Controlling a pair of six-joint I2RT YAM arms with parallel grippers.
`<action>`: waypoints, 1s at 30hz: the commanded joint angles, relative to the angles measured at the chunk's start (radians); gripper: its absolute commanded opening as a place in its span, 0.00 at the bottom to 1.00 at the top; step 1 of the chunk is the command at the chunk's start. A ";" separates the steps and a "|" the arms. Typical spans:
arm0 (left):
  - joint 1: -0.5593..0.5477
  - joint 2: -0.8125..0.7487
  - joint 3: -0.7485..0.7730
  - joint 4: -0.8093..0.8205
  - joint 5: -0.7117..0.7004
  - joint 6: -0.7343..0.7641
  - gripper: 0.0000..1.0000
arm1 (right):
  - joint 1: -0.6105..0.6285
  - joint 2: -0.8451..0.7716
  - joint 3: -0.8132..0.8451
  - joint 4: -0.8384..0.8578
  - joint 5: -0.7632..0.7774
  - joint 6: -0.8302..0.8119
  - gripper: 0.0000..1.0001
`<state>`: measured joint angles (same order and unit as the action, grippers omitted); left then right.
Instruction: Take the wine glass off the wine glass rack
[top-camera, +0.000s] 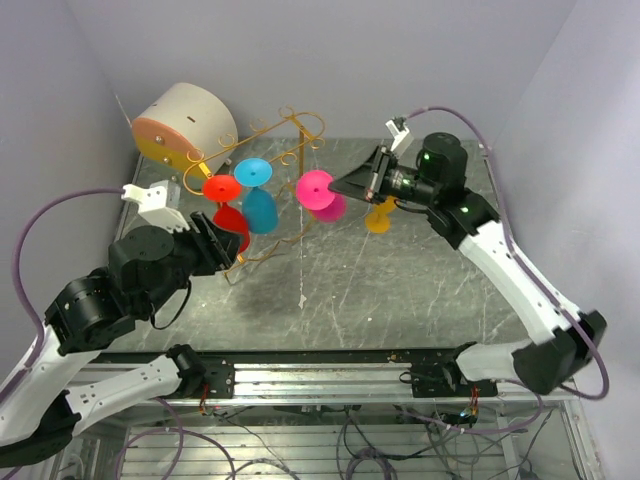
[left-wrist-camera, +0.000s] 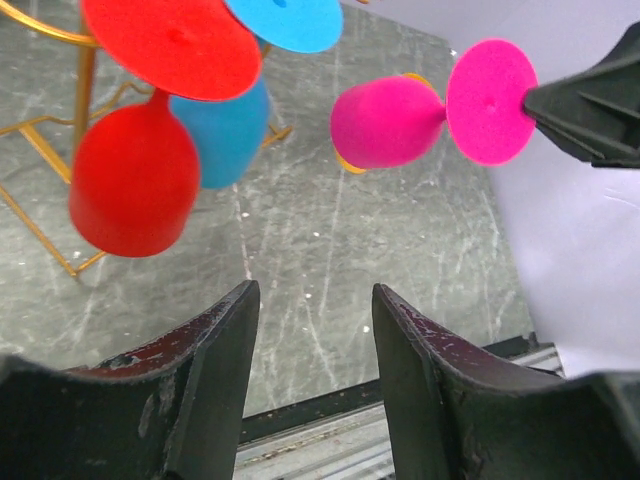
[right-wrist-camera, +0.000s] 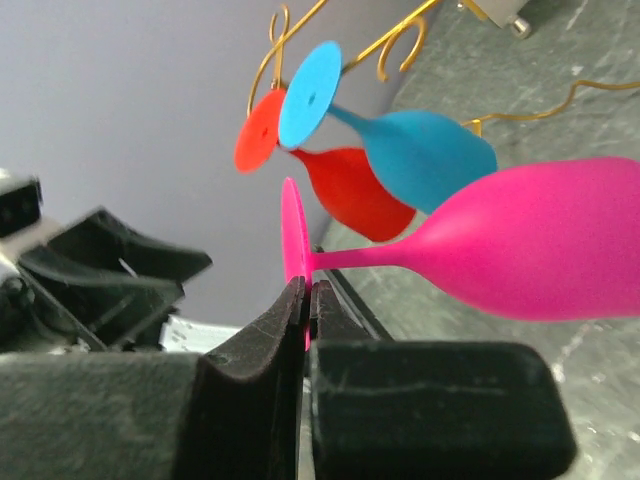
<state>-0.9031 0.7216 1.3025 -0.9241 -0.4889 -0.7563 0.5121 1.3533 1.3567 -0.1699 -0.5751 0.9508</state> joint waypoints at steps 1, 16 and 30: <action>-0.004 0.019 0.022 0.120 0.099 -0.052 0.60 | 0.028 -0.128 -0.003 -0.273 0.076 -0.339 0.00; -0.003 0.205 -0.030 0.405 0.483 -0.503 0.64 | 0.152 -0.431 -0.026 -0.386 0.570 -0.874 0.00; -0.002 0.277 -0.044 0.469 0.480 -0.614 0.65 | 0.450 -0.408 -0.008 -0.329 0.981 -1.192 0.00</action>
<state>-0.9031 0.9863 1.2648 -0.5293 -0.0345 -1.3193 0.8707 0.9878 1.3479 -0.5804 0.2646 -0.0933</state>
